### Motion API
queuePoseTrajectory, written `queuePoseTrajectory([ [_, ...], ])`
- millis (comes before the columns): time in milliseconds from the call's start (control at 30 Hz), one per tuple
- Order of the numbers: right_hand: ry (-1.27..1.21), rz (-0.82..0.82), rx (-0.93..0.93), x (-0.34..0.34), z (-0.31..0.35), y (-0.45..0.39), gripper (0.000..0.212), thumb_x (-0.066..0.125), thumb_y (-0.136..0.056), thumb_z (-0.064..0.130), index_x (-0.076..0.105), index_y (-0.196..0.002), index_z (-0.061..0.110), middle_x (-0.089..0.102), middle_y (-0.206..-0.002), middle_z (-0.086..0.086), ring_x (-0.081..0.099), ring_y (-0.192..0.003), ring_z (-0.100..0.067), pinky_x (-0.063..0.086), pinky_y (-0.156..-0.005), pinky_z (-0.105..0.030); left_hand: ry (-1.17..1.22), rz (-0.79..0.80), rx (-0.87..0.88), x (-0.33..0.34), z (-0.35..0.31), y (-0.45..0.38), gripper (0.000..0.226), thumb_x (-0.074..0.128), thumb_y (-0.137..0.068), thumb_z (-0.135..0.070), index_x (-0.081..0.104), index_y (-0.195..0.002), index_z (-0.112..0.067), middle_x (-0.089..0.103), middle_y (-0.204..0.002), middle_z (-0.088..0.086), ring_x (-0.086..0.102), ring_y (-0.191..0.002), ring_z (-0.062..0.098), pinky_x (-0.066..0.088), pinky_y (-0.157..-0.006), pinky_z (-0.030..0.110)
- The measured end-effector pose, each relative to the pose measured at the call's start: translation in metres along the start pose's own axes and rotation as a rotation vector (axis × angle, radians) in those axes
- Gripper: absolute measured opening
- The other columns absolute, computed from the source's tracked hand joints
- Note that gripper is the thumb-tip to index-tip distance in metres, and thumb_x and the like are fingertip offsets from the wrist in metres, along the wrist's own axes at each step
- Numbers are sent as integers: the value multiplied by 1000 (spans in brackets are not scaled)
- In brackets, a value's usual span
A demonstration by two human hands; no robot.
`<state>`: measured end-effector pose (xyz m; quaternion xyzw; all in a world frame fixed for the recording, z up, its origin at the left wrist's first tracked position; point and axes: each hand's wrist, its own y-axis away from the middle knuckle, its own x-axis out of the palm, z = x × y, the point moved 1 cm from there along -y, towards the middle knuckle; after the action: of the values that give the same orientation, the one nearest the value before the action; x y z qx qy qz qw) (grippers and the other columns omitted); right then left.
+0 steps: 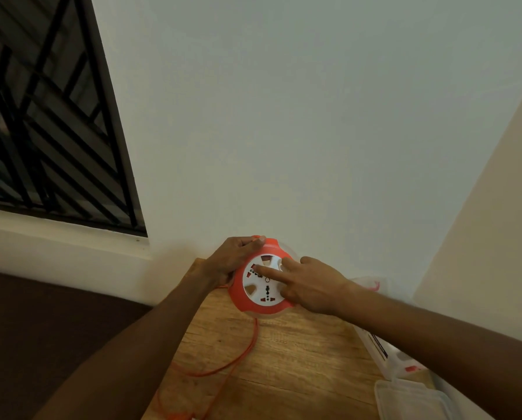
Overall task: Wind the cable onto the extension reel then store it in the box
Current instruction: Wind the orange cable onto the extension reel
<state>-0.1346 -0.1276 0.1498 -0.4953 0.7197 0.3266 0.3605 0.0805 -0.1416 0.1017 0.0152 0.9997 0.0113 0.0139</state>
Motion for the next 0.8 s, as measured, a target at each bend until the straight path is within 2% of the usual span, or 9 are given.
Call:
queuePoseTrajectory([
  [100,47,12,-97,-1,-1,-1,39,69,-92,27,63,-130,23,16,-165,2,40,-132,-36,50,-94,-48,-45,32,-8,4,0,-1,51,69,-80,-63,77,-110,-23,82,-104,11,81,-87,31,65,-67,35],
  [233,102,42,-238,-6,0,-5,43,73,-88,23,64,-130,22,30,-160,5,41,-132,-33,49,-100,-50,-65,68,-23,8,0,-1,40,70,-82,-64,81,-99,-30,82,-103,14,80,-85,32,66,-68,37],
  [333,153,66,-249,-6,3,-4,47,74,-88,25,61,-134,22,29,-161,3,39,-134,-33,47,-102,-50,-112,82,-24,10,0,-3,45,67,-83,-63,79,-103,-25,82,-102,13,80,-84,32,66,-71,39],
  [467,207,102,-200,-4,7,-2,49,63,-96,29,50,-143,28,14,-165,1,28,-139,-36,40,-108,-53,-132,79,-25,11,-1,-4,47,65,-87,-59,77,-107,-18,82,-101,13,80,-84,31,66,-73,39],
  [567,249,117,-152,-2,10,-2,53,63,-95,35,45,-145,35,9,-165,-4,28,-138,-36,36,-110,-52,-130,92,-31,9,-3,-4,48,66,-88,-59,78,-108,-17,81,-103,14,80,-85,31,65,-71,38],
  [633,258,120,-74,-3,11,-6,69,65,-92,40,27,-150,42,22,-157,-14,34,-132,-36,38,-105,-49,-96,97,-28,9,-4,-3,41,69,-88,-57,80,-104,-20,82,-102,14,80,-84,28,64,-69,35],
  [700,204,126,52,-3,12,-11,86,66,-92,39,7,-154,38,37,-140,-19,42,-124,-36,40,-100,-47,-68,72,-18,10,-2,-5,42,71,-85,-57,80,-105,-21,81,-104,14,80,-86,29,66,-72,38],
  [800,39,135,241,0,18,-16,86,61,-96,35,0,-156,26,43,-138,-23,48,-123,-39,41,-101,-47,-16,11,0,12,2,-7,44,69,-86,-57,77,-110,-22,81,-108,13,79,-93,33,66,-81,46],
])
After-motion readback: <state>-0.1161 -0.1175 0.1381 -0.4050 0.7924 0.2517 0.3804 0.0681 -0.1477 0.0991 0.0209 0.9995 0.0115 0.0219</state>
